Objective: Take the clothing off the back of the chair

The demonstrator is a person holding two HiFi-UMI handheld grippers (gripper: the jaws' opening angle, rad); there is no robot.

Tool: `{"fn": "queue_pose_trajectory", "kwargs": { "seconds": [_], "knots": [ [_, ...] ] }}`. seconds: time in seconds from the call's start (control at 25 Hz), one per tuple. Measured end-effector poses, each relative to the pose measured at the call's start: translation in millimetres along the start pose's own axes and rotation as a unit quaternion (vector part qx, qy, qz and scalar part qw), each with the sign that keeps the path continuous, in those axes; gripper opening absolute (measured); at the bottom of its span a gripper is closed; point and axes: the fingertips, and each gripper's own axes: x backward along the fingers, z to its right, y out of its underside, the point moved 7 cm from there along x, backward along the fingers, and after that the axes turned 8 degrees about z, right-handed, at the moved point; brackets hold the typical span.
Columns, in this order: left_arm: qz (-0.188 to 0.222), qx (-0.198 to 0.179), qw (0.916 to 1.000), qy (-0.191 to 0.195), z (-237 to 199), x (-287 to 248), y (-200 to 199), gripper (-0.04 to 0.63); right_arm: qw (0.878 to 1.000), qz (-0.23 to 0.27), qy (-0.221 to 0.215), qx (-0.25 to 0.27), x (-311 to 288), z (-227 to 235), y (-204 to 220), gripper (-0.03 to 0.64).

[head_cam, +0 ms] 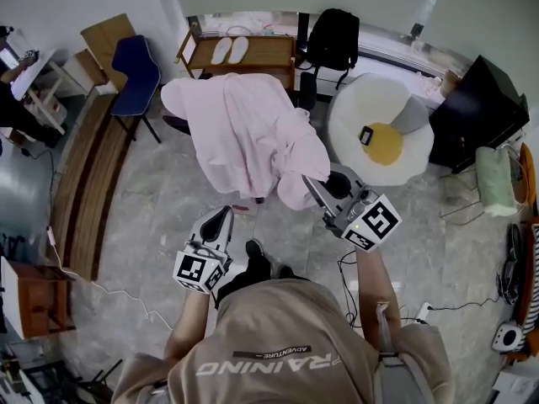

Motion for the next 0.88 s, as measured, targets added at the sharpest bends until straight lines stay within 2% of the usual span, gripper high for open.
{"fn": "queue_pose_trajectory", "kwargs": {
  "seconds": [0.16, 0.4, 0.72, 0.88],
  "knots": [
    [-0.012, -0.003, 0.9996, -0.023, 25, 31, 1, 0.017, 1.0, 0.009, -0.016, -0.009, 18, -17, -4, 0.041],
    [-0.027, -0.011, 0.9989, -0.038, 28, 69, 0, 0.015, 1.0, 0.017, -0.017, -0.013, 26, -46, -2, 0.041],
    [-0.017, -0.009, 0.9998, 0.01, 46, 89, 0, 0.017, 0.999, 0.025, 0.018, -0.006, 50, -85, -12, 0.042],
    [-0.009, -0.015, 0.9994, 0.03, 43, 134, 4, 0.015, 0.999, 0.028, 0.039, 0.013, 54, -135, -11, 0.041]
  ]
}}
